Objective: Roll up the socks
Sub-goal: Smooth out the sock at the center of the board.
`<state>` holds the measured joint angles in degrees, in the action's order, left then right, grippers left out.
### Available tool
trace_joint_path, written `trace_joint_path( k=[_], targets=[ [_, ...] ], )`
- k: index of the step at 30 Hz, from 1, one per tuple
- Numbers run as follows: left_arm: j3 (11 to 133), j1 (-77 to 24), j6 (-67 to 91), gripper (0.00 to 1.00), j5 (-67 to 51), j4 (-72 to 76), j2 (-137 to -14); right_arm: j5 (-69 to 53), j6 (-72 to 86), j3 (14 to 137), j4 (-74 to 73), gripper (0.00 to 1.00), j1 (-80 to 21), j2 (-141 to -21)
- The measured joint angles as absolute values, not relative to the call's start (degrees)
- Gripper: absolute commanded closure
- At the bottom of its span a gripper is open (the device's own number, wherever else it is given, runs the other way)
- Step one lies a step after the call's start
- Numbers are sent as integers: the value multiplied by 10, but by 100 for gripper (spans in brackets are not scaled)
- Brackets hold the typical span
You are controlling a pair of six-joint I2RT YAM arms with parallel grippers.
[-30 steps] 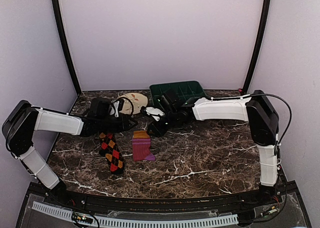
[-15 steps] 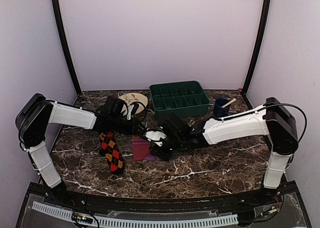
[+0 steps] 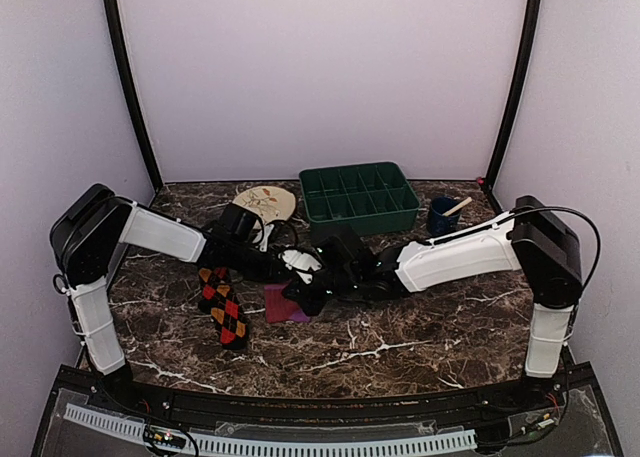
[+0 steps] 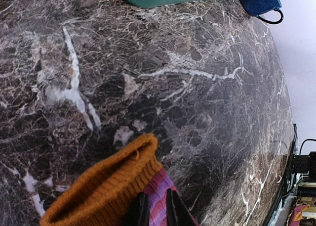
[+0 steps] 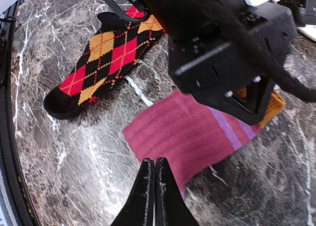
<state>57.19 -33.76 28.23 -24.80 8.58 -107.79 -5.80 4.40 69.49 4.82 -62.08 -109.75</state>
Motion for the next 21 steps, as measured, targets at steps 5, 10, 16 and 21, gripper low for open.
trace_joint_path(
  k=[5, 10, 16, 21],
  targets=[
    [573, -335, 289, 87, -238, 78, -1090, -112, 87, 709, 83, 100, -608, -1136],
    [572, -327, 298, 87, -231, 77, -1090, -156, 130, 709, 120, 100, -594, -1164],
    [569, -317, 310, 87, -230, 80, -1090, -192, 186, 709, 179, 100, -584, -1189],
    [568, -316, 315, 88, -230, 80, -1090, -201, 232, 708, 218, 100, -578, -1213]
  ],
)
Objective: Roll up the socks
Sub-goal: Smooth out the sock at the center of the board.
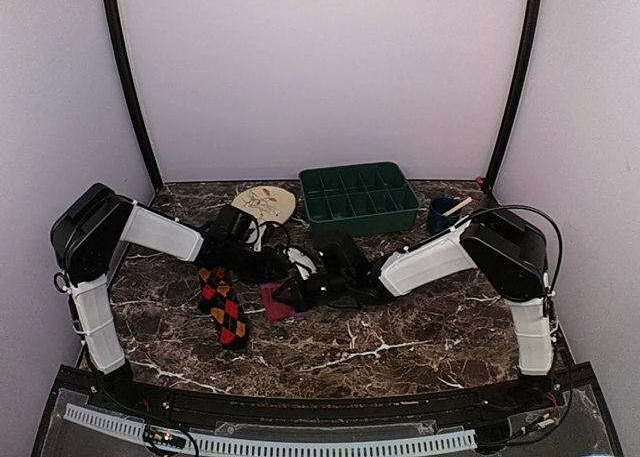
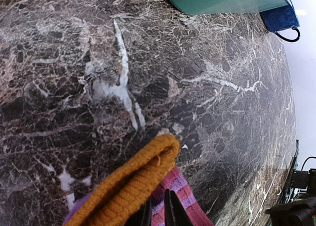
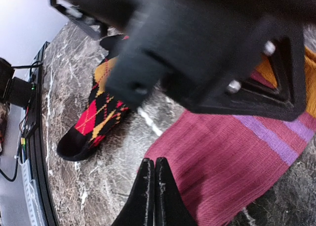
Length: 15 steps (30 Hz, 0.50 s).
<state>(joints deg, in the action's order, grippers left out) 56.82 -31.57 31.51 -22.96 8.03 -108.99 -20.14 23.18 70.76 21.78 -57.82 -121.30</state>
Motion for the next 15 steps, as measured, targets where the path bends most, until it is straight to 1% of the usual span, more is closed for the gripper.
trace_joint_path(
  k=[6, 15],
  targets=[
    [562, -312, 322, 88, -231, 90, -1090, -191, 275, 696, 228, 100, -569, -1227],
    [548, -302, 329, 87, -235, 106, -1087, -140, 315, 681, 217, 100, -562, -1227]
  ],
)
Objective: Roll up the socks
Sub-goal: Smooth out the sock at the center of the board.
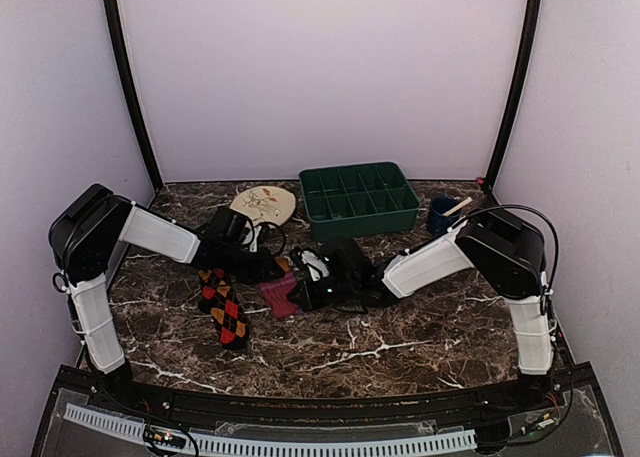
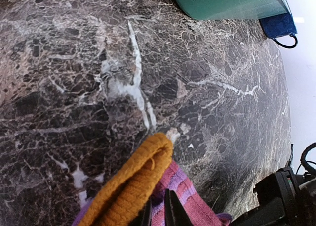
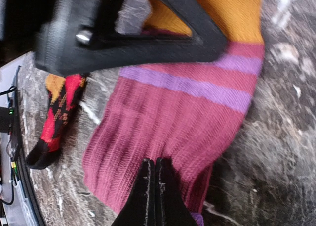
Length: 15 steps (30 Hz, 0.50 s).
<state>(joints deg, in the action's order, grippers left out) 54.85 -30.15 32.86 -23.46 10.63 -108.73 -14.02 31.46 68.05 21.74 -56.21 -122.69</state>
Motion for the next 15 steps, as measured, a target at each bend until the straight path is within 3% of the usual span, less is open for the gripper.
trace_joint_path(
  k=[9, 15],
  targets=[
    [533, -292, 336, 87, -238, 116, -1078, -114, 321, 681, 201, 100, -562, -1229],
    [525, -284, 337, 87, -242, 120, -1075, -81, 299, 688, 165, 90, -562, -1216]
  ],
)
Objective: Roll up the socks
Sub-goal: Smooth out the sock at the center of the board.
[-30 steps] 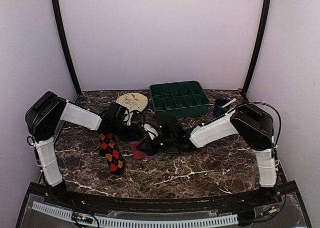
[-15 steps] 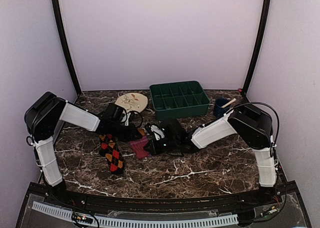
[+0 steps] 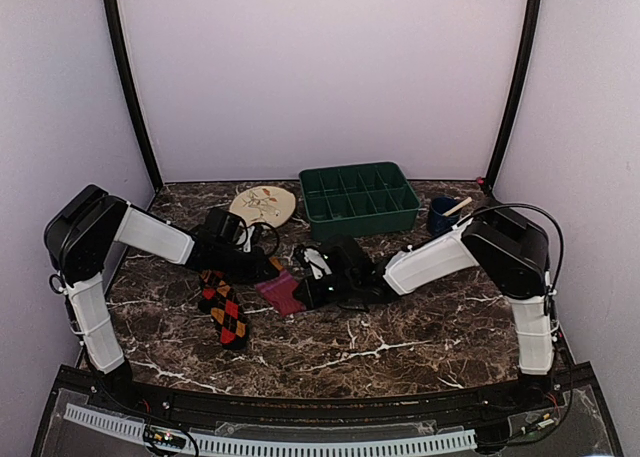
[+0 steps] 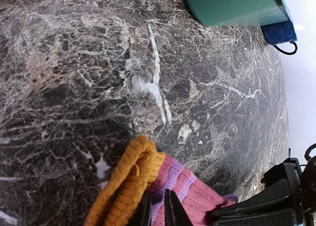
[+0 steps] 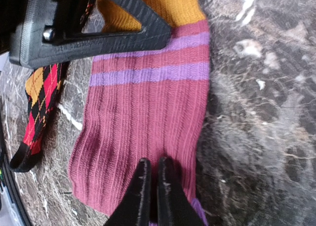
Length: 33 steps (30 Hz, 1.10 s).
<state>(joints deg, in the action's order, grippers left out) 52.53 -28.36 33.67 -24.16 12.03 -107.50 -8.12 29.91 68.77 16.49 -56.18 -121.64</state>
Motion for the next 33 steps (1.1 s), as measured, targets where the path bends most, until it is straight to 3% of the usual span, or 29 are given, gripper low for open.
trace_joint_path(
  k=[18, 33],
  targets=[
    [520, -279, 337, 87, -242, 121, -1070, -49, 294, 637, 167, 79, -566, -1171],
    [520, -275, 337, 87, -242, 117, -1068, -25, 294, 633, 150, 76, -574, -1164]
  ],
)
